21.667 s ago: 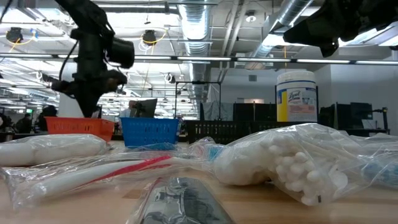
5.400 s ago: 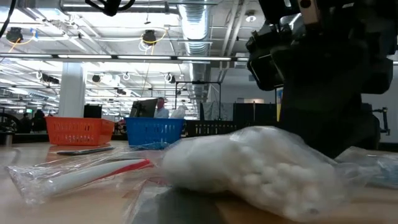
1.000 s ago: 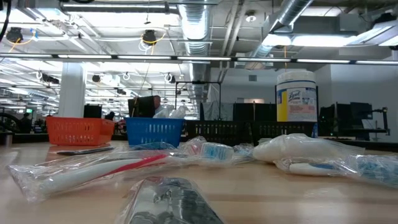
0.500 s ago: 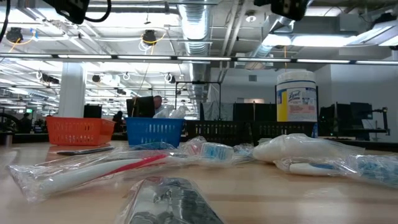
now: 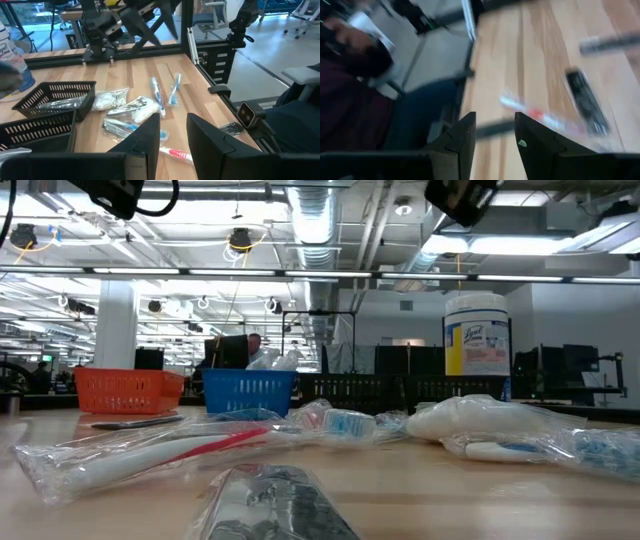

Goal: Pick & Place Travel size toiletries
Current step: Put the orange toothbrush into the left black bin

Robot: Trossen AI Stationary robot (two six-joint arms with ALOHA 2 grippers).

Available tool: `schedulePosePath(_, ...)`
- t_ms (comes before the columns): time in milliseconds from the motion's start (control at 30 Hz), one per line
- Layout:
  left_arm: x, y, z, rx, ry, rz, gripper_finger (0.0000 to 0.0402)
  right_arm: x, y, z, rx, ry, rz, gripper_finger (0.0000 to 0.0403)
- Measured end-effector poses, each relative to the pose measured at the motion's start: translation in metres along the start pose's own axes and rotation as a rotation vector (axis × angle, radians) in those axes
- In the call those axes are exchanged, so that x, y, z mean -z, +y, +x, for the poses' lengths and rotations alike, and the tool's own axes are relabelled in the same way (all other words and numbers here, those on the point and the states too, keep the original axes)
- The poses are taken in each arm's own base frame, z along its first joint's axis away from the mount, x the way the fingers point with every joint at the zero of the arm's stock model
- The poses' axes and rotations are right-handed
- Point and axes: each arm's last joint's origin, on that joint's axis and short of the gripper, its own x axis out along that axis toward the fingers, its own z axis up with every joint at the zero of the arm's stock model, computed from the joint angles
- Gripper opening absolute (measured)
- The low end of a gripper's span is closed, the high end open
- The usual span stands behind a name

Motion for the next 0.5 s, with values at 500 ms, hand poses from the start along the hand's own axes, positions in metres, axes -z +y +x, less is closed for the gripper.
schedulePosePath(500, 0.015, 0.007, 0.002, -0.018, 0.039, -0.125, 0.009, -0.029, -0.008, -0.002, -0.067, -0.273, -0.113, 0.0127)
